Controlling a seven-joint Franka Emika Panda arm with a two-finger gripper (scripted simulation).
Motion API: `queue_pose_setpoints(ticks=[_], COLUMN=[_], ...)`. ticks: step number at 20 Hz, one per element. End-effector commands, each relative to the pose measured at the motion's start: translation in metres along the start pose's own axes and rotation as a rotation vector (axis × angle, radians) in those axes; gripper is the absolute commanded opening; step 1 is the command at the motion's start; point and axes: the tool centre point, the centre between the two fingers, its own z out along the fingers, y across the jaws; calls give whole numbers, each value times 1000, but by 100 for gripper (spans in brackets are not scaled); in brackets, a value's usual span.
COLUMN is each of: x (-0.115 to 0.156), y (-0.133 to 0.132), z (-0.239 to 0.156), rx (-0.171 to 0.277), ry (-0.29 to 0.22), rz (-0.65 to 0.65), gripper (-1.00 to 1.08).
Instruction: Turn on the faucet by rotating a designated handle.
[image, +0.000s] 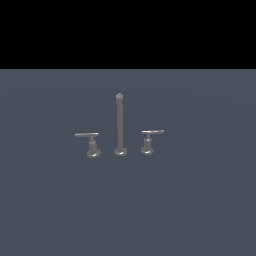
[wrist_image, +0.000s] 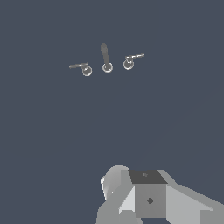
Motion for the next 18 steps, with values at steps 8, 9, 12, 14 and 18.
queue_pose_setpoints(ticks=[8, 9, 12, 14, 18], x=[1, 2, 3, 5, 10], y=[-6, -7, -14, -19, -33], z=[7, 9, 17, 23, 40], rx=[0, 0, 1, 1, 1], ry=[1, 1, 2, 3, 5], rz=[25, 33, 62, 87, 149], gripper=[-100, -100, -100, -100, -100])
